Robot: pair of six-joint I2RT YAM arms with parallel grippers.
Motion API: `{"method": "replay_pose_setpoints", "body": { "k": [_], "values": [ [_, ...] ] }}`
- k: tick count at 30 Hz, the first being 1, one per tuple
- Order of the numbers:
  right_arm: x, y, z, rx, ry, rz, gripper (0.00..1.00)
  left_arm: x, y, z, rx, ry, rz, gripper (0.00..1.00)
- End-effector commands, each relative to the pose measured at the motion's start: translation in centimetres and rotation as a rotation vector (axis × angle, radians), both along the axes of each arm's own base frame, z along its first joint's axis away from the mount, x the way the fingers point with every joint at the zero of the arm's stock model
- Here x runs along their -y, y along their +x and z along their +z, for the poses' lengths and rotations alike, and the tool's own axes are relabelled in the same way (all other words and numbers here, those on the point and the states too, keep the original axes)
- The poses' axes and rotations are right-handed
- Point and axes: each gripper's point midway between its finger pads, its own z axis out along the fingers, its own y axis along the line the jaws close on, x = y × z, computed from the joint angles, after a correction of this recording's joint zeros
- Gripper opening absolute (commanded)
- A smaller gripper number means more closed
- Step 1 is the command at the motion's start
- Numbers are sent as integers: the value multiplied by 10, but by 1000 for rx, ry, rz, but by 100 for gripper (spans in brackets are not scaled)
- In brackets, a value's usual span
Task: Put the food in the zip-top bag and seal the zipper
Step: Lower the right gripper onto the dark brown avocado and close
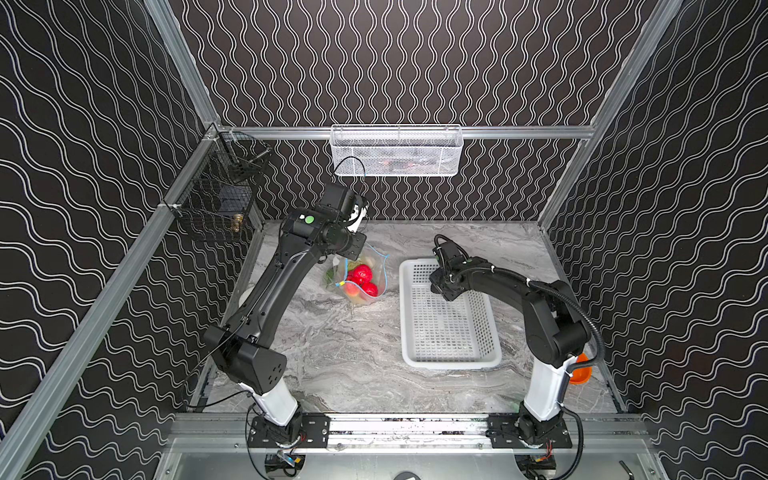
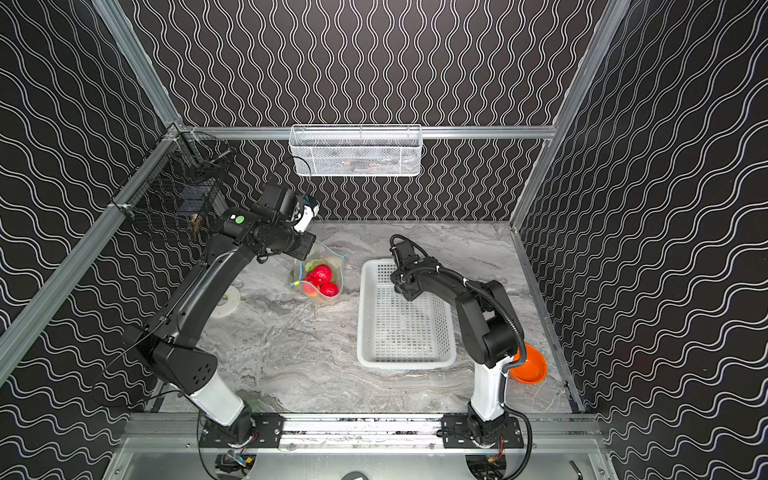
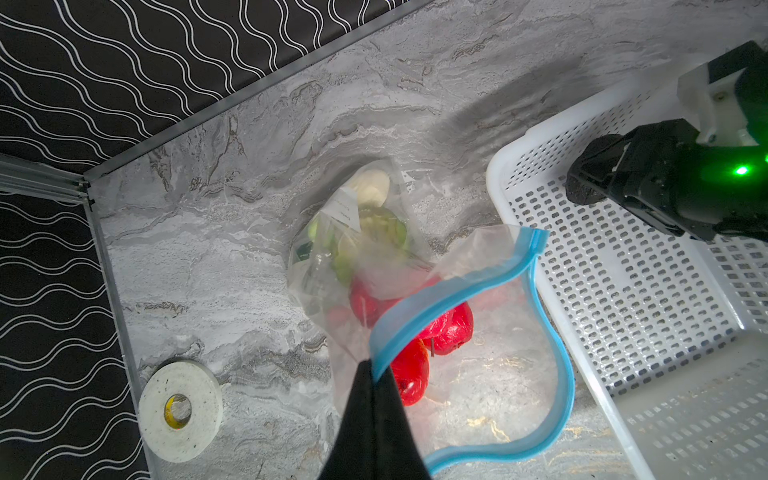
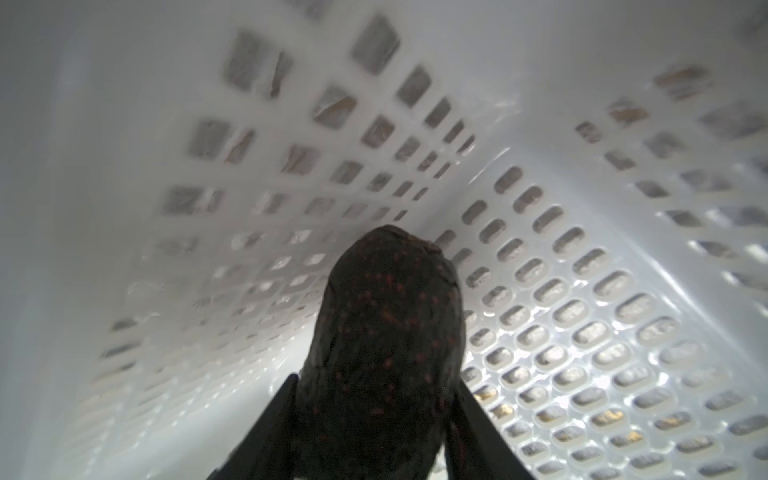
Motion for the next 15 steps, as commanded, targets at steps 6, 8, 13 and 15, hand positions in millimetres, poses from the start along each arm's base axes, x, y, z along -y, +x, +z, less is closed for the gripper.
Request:
{"method": "replay_pose_setpoints", "body": {
  "k": [6,8,13,15],
  "values": [
    [-10,2,27,115,60,89,36,3,3,4,8,-18,-2,0],
    [-13,1,28,116,70,114,36,2,3,4,8,-17,-1,0],
    [-23,2,33,106,89,170,33,2,4,3,8,-16,1,0],
    [-25,2,34,122,101,188,31,2,3,2,6,-15,-1,0]
  ]
}}
